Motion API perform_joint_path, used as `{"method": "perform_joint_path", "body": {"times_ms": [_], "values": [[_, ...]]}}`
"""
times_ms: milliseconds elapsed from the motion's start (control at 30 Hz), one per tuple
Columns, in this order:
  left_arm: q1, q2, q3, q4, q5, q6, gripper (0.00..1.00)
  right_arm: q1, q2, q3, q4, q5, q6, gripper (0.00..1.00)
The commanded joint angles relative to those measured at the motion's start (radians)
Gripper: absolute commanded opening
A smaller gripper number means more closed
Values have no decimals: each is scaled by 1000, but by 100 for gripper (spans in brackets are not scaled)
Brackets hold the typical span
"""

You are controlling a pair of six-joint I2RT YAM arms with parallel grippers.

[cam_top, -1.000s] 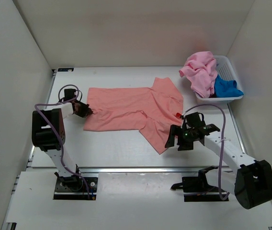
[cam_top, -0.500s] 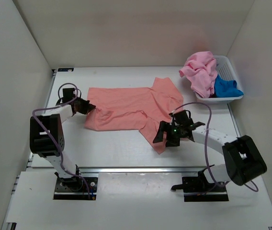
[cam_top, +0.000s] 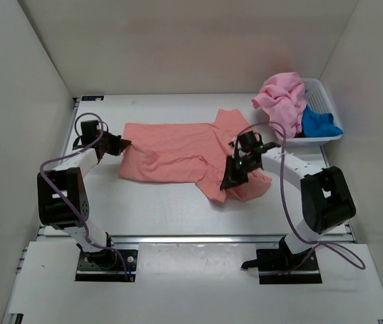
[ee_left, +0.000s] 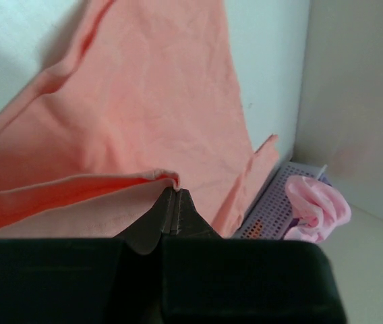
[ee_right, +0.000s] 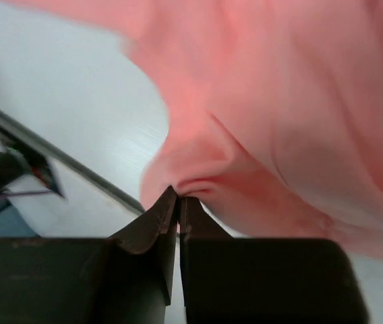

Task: Fold and stack the t-shirts
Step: Flatten out the tshirt

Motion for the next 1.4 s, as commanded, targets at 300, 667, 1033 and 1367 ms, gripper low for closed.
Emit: {"method": "perform_joint_path", "body": {"times_ms": [300,667,1033,1367], "values": [[48,-21,596,173,-3,-87,0,-219,346,1581,-432,-124,-152,0],[97,-203,724,118,-114,95,0,-436,-103,1125,38,-109,-135,0],[-1,-427,818,20,-458,371,0,-690,-315,1107,91,-282,-102,0],[-7,-407,723,11,-385,359,0,-460,-113,1076,93,-332,-98,0]]}}
